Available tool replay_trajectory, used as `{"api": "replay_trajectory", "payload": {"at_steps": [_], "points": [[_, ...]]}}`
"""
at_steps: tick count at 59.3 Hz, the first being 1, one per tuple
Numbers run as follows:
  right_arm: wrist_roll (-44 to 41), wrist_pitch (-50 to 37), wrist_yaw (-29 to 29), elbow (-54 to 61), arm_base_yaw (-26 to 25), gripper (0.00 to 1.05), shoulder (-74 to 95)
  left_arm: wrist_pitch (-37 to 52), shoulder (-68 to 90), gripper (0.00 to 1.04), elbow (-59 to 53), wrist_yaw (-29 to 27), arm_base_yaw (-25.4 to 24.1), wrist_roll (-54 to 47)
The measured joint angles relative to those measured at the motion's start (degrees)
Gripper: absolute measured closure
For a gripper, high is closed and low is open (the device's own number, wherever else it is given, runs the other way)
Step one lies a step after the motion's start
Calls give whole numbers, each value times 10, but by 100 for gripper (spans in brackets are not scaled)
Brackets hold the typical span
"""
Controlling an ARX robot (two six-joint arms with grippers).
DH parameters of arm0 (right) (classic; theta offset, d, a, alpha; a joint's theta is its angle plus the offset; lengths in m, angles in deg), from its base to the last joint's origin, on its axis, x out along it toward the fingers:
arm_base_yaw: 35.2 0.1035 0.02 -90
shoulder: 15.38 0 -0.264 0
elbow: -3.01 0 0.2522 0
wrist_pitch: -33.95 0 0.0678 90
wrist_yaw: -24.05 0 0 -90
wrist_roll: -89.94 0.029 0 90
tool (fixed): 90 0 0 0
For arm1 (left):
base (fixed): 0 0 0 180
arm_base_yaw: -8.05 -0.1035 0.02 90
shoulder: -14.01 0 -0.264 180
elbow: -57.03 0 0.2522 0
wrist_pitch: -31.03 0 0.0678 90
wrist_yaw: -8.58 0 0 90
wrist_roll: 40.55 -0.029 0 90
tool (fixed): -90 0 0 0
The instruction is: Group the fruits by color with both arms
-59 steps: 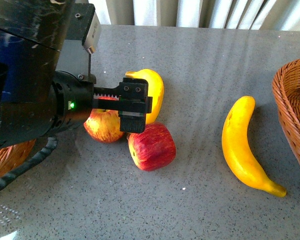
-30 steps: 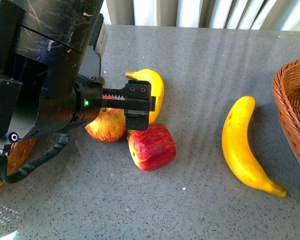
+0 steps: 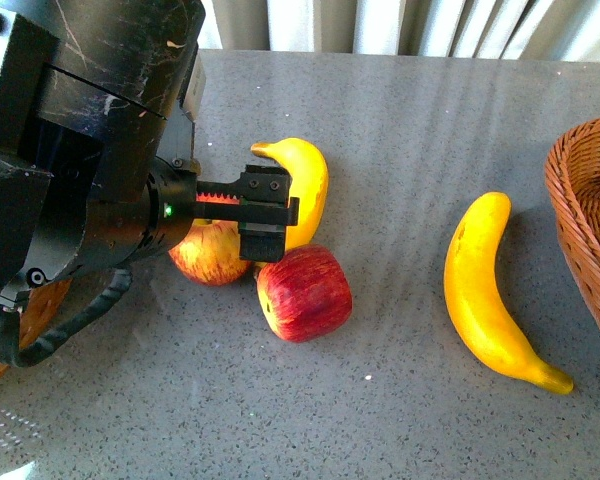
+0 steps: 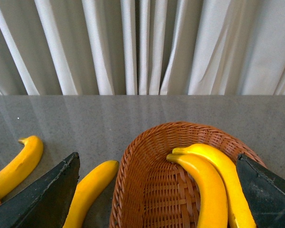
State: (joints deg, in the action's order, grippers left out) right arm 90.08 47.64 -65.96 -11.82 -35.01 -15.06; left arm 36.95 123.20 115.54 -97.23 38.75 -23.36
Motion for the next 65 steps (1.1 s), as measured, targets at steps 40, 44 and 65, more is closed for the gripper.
{"api": "replay_trajectory", "payload": {"at_steps": [40, 44, 65], "points": [[0, 0, 0, 0, 0, 9, 0, 0, 26, 9, 0, -5, -1, -8], [0, 0, 0, 0, 0, 9, 0, 0, 26, 16, 0, -8, -1, -14], [0, 0, 0, 0, 0, 9, 0, -1, 25, 32, 0, -17, 2, -23]]}}
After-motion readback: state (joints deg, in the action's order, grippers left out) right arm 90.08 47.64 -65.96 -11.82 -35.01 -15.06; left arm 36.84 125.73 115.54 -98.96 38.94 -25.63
